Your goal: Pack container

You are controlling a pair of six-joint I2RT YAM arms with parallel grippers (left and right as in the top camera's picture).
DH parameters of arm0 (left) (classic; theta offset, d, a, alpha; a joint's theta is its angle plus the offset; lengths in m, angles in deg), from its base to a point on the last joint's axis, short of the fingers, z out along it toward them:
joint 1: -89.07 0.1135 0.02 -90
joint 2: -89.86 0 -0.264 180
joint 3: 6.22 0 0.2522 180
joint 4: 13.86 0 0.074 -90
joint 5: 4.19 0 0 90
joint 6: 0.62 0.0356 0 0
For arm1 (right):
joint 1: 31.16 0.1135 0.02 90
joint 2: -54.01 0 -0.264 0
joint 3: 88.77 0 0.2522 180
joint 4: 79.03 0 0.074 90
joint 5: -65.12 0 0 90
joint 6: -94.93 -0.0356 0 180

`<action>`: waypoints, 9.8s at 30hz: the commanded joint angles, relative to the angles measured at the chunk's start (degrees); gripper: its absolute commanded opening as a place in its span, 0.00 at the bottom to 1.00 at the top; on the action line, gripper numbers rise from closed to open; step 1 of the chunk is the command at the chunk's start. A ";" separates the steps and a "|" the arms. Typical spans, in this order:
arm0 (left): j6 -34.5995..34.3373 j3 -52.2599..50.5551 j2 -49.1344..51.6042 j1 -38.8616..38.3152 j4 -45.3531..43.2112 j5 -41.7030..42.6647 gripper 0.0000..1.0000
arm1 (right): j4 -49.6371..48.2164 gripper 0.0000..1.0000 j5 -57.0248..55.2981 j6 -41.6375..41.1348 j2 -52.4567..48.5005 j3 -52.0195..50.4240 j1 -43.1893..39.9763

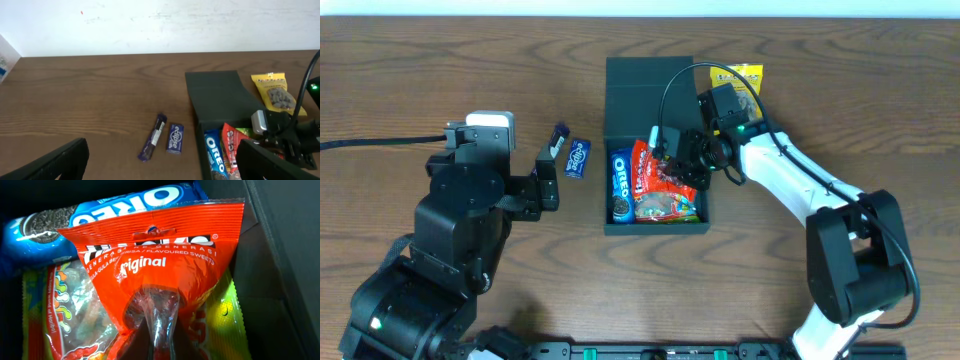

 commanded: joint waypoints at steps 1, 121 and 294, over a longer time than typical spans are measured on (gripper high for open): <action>1.01 1.03 -0.28 0.28 0.33 -0.68 0.95 | -0.83 0.02 -5.86 0.92 -2.60 0.31 0.46; 0.81 1.01 3.39 0.28 4.42 -0.63 0.95 | -38.80 0.78 -27.36 -53.99 -14.84 0.33 -15.72; 1.25 1.01 3.37 0.28 3.61 -0.61 0.95 | 10.21 0.01 1.36 13.46 6.51 0.42 4.37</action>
